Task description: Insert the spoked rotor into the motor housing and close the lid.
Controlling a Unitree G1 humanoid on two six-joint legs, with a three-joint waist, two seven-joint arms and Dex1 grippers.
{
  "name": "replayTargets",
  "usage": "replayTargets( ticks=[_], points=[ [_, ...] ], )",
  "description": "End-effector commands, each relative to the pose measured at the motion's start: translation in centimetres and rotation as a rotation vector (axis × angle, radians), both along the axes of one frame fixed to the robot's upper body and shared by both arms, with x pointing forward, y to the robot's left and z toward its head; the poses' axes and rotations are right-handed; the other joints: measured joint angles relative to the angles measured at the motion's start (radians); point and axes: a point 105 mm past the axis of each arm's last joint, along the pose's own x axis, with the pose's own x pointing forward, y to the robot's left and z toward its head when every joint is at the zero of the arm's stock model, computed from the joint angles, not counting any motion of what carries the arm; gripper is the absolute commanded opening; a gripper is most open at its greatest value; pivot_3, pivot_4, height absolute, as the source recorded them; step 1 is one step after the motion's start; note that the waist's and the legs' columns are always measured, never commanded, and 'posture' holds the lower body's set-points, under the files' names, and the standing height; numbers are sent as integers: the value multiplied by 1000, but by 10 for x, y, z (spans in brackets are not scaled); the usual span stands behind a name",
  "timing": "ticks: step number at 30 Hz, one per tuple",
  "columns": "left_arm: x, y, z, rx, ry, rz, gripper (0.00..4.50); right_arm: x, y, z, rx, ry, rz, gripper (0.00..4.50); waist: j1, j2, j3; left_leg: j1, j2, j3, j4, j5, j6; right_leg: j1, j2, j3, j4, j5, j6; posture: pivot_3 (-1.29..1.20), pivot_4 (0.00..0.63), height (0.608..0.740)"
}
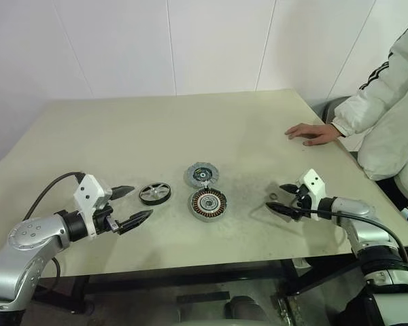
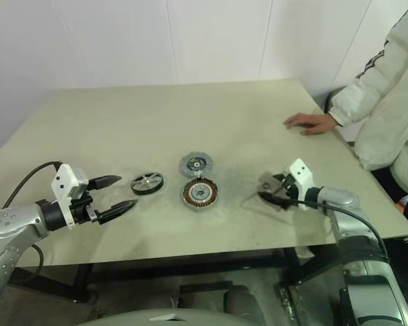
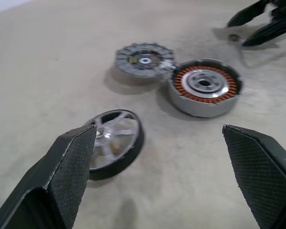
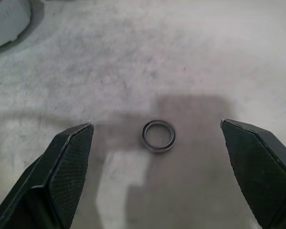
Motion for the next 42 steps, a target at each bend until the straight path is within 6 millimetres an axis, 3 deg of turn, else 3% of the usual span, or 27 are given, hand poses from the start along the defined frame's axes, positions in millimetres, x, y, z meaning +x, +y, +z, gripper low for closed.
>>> replayTargets(
  ticks=[1, 9, 10, 12, 21, 22, 31, 42],
  points=[
    [-1, -1, 9, -7, -32, -15, 4500, 11, 7, 15, 11, -52, 26, 4465, -1, 0, 0, 0, 0, 0, 0, 0, 0, 0, 0, 0, 0, 0, 0, 0, 0, 740],
    [0, 2, 8, 0, -35, -2, 4500, 11, 4, 8, -4, -29, 22, 4465, 0, 0, 0, 0, 0, 0, 0, 0, 0, 0, 0, 0, 0, 1, 2, 0, 0, 740],
    [0, 3, 8, 2, -35, -1, 4500, 10, 4, 7, -3, -25, 23, 4296, 0, 0, 0, 0, 0, 0, 0, 0, 0, 0, 0, 0, 0, 1, 2, 0, 0, 740],
    [0, 3, 7, 3, -35, 0, 4500, 9, 3, 6, -2, -18, 23, 3835, 0, 0, 0, 0, 0, 0, 0, 0, 0, 1, 0, 0, 0, 1, 2, 0, 0, 740],
    [0, 2, 8, 8, -51, -2, 4500, 1, -2, -2, -10, 5, 13, 756, 2, -1, 0, 1, 0, -1, 2, 0, 0, 3, 0, 0, 0, 1, 2, 0, 0, 740],
    [0, 2, 8, 7, -52, -2, 4500, 1, -3, -2, -9, 5, 10, 652, 2, -1, -1, 1, 0, -1, 2, 0, 0, 3, 0, 0, 0, 1, 2, 0, 0, 740],
    [-3, 3, 3, 0, -36, 2, 4500, 3, -1, 12, -3, 0, 57, 653, 4, -1, -1, 1, 0, -1, 3, 0, 0, 4, 0, -1, 0, 1, 2, 0, 0, 740],
    [-5, 4, 1, -20, -55, -10, 4500, -2, 71, 72, 35, 0, 445, 653, 2, 0, 0, 1, 1, -2, 3, 0, 0, 2, 1, -1, 2, 2, 3, 0, 0, 740]
  ],
)
